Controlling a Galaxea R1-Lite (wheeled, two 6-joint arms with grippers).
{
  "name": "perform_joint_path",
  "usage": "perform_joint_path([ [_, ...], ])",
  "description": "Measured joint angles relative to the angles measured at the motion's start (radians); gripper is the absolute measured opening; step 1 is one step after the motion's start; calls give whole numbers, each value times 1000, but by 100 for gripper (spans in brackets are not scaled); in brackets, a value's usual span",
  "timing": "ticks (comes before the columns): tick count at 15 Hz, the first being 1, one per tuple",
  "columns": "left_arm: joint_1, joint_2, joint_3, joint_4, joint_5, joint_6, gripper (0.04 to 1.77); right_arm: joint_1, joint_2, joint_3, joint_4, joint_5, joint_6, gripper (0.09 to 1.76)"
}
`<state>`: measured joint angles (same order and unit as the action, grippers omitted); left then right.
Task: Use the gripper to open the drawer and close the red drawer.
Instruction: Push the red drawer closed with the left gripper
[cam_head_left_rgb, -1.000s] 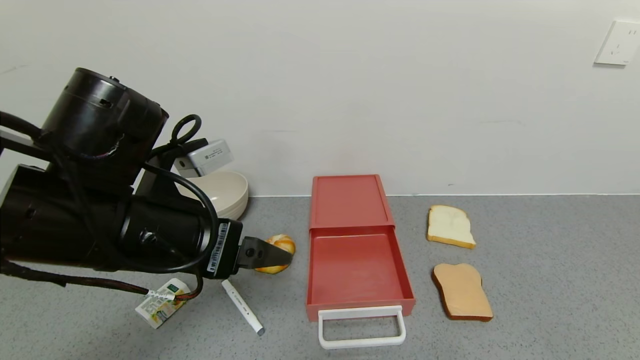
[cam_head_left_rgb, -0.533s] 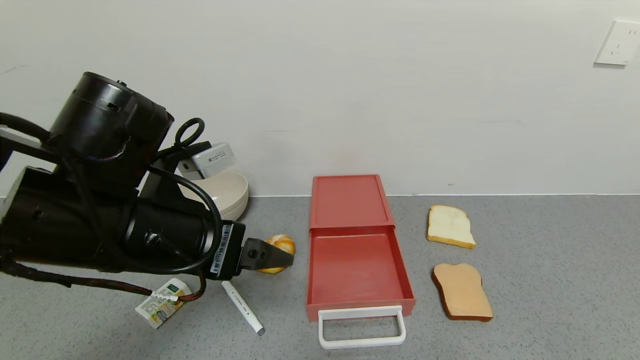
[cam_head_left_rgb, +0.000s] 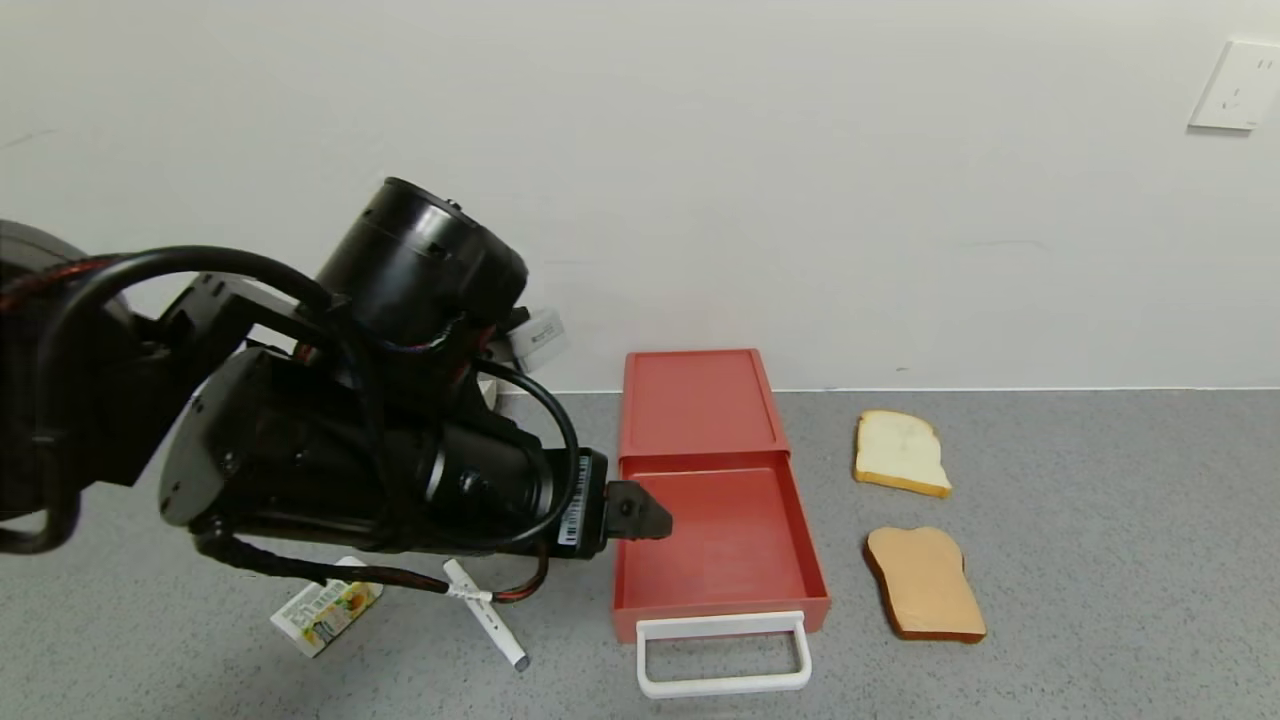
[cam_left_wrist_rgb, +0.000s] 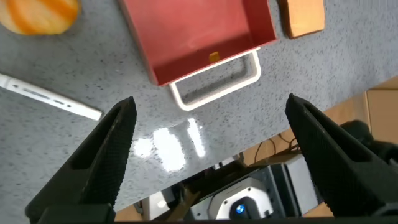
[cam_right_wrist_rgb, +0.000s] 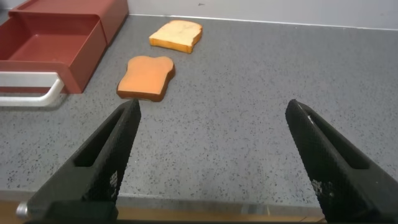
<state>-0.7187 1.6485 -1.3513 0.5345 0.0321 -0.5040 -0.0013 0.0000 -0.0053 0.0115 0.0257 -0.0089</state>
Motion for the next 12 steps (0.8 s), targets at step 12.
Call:
perform_joint_path([
  [12, -107, 246, -74, 163, 136, -169, 173, 0, 0, 0, 1, -2, 0, 171],
])
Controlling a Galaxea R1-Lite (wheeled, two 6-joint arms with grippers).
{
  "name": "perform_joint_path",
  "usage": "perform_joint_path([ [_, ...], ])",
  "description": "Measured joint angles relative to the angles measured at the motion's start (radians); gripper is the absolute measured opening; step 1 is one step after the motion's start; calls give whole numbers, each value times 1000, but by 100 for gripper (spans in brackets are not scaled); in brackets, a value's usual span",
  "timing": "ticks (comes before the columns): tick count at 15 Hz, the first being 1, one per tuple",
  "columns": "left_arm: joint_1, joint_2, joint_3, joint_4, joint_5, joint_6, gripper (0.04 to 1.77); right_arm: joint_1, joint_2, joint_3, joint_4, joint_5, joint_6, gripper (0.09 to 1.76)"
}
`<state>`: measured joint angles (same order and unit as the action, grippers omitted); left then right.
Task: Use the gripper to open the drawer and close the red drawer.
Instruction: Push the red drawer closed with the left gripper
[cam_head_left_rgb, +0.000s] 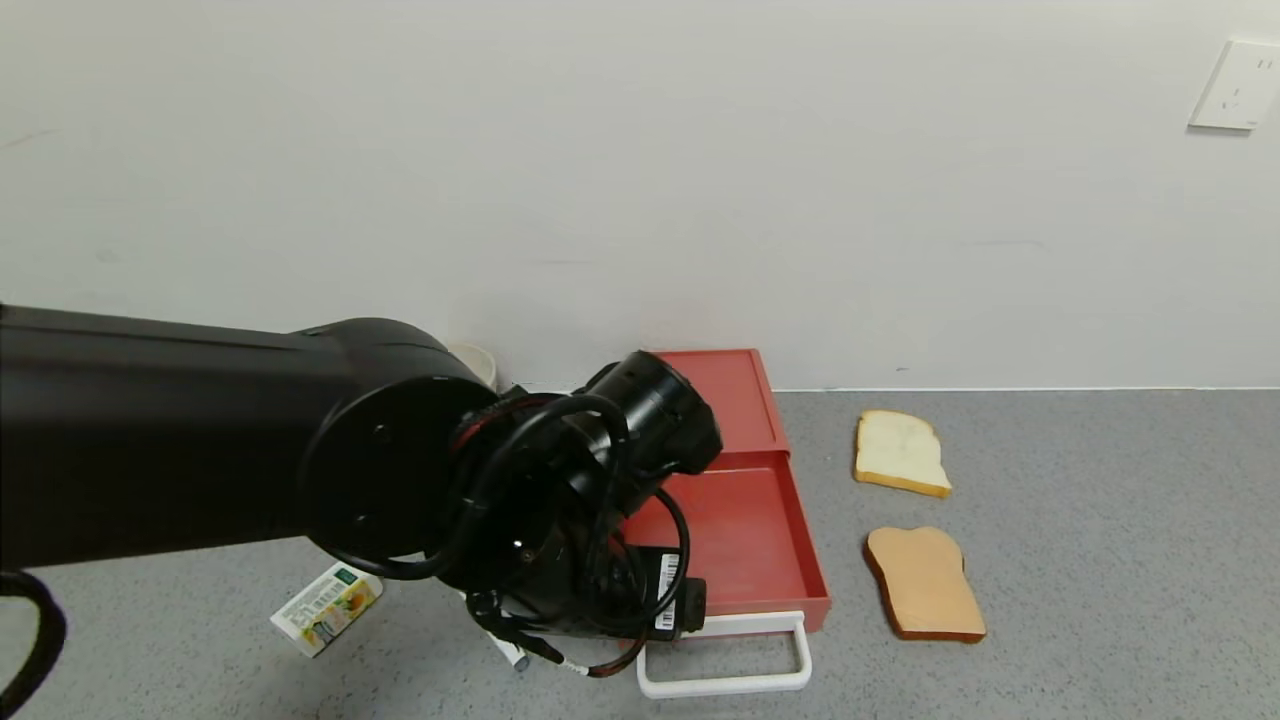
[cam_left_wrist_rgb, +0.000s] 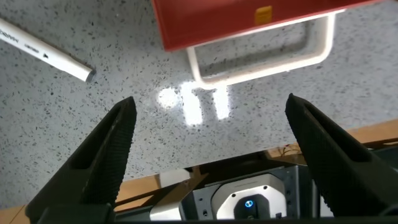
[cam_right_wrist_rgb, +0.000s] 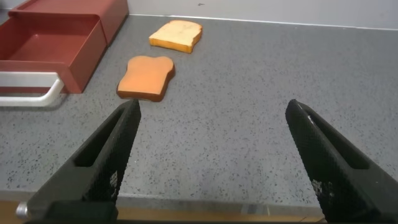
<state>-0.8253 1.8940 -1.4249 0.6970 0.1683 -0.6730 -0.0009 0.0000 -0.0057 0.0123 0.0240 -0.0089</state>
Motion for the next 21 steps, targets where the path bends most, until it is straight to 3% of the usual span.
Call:
perform_joint_path([
  [9, -4, 134, 21, -12, 5, -108, 173, 0, 0, 0, 0, 0, 0, 171],
  [13, -2, 171, 13, -19, 35, -140, 173, 0, 0, 0, 0, 0, 0, 171],
  [21, -3, 204, -20, -43, 4, -173, 173, 0, 0, 0, 1, 0, 0, 171],
])
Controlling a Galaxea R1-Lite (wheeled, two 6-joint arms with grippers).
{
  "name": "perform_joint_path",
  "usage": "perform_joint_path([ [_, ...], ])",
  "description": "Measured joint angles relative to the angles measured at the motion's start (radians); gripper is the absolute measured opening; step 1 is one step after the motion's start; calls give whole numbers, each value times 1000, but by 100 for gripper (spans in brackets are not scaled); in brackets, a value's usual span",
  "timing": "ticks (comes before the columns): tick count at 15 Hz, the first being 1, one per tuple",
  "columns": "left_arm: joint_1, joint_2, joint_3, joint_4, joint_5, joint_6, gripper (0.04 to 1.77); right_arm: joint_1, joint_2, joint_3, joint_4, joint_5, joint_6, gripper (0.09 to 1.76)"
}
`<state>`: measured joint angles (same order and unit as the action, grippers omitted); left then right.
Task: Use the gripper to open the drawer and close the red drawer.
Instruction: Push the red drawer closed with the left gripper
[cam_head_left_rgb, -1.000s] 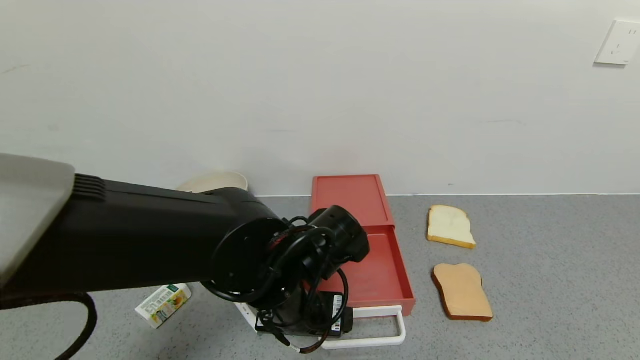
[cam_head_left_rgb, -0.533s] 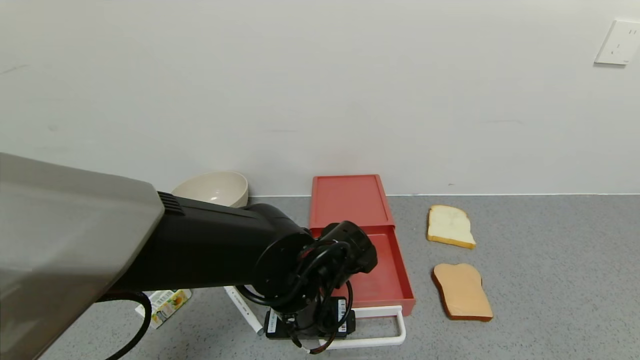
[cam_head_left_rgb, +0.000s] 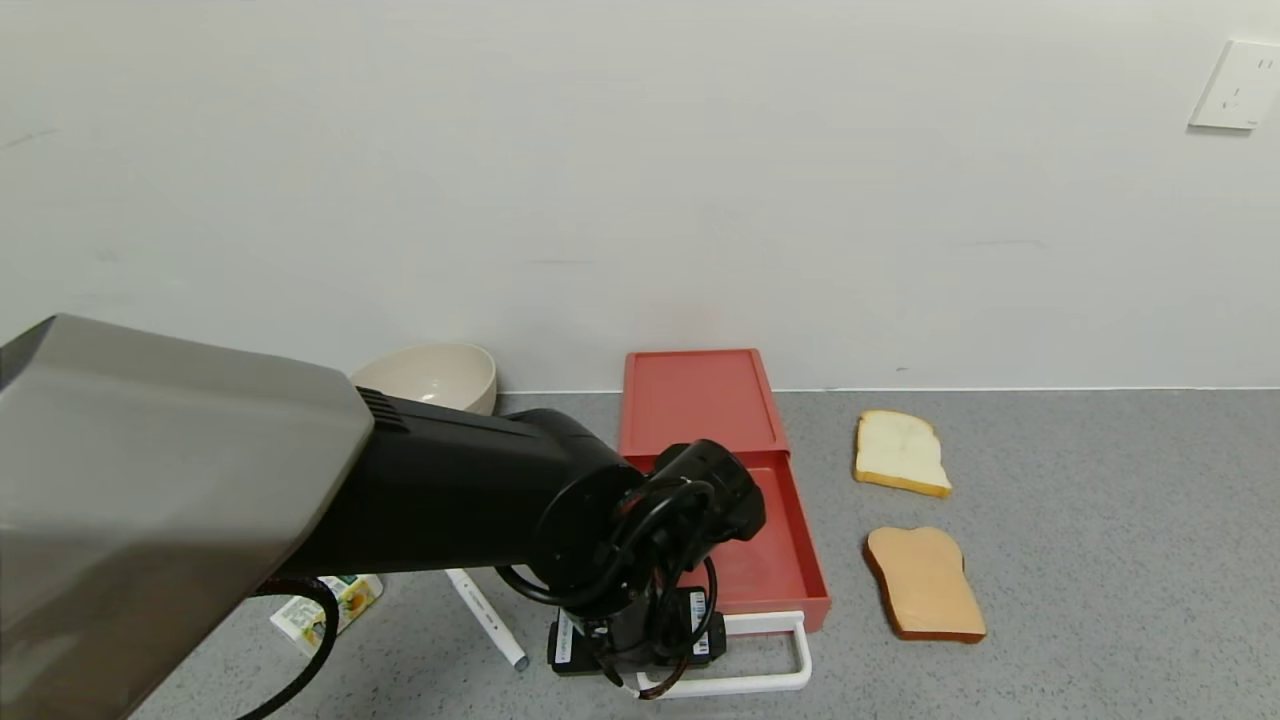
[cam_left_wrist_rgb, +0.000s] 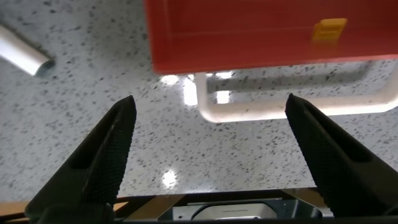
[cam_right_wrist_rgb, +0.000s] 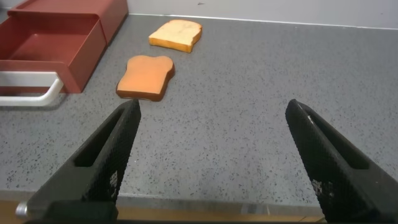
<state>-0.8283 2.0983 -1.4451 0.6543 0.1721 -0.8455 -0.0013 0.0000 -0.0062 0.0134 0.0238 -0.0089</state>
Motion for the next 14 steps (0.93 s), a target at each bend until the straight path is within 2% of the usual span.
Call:
perform_joint_path([
  [9, -3, 39, 22, -76, -1, 2, 173, 0, 0, 0, 0, 0, 0, 171],
  [14, 0, 55, 22, -140, 45, 3, 173, 0, 0, 0, 0, 0, 0, 171],
])
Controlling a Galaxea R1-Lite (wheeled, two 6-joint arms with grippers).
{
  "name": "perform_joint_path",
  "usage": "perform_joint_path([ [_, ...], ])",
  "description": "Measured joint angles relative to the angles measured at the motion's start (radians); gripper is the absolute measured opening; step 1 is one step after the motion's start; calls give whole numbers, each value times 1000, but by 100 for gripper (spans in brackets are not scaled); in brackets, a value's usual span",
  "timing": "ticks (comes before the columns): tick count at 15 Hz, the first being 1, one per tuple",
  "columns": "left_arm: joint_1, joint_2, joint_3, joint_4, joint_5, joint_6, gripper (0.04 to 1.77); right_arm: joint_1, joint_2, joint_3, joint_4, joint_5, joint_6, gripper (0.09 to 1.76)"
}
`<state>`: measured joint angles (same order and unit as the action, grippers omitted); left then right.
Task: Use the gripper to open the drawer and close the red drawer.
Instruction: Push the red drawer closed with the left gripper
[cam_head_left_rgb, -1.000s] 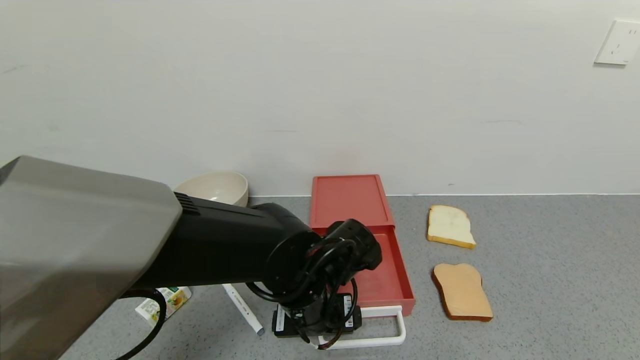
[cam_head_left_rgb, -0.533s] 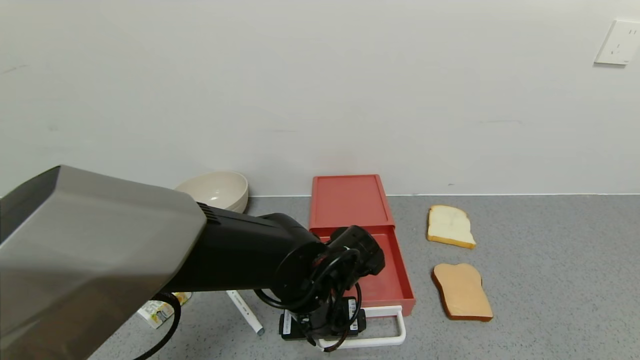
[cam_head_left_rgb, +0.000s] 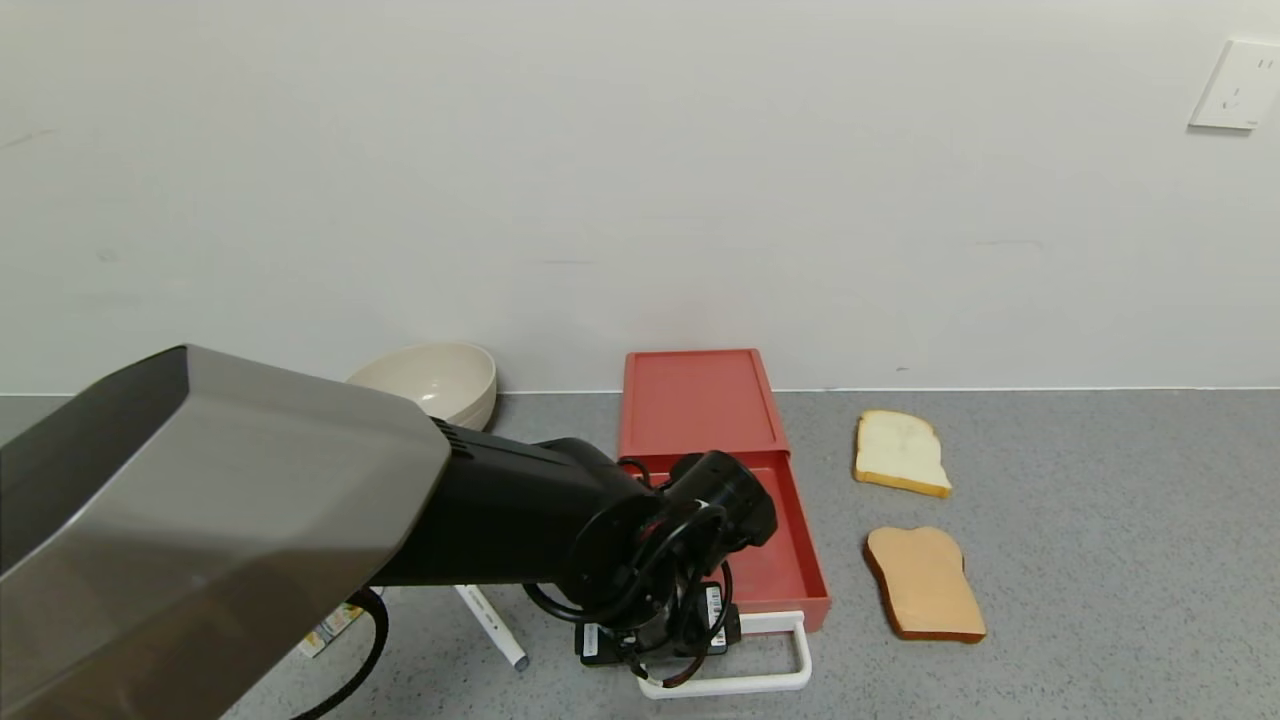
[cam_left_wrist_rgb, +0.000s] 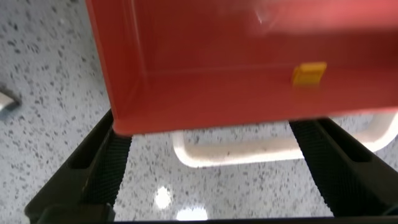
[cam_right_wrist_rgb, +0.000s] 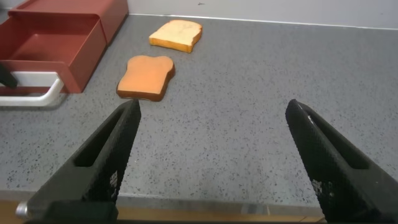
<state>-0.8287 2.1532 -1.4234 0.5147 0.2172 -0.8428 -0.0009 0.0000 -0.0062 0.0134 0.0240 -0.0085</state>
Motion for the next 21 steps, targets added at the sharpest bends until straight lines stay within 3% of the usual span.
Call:
perform_joint_path([
  [10, 11, 22, -39, -1, 60, 18, 173, 0, 0, 0, 0, 0, 0, 171],
  [21, 64, 54, -137, 5, 75, 89, 173, 0, 0, 0, 0, 0, 0, 171],
])
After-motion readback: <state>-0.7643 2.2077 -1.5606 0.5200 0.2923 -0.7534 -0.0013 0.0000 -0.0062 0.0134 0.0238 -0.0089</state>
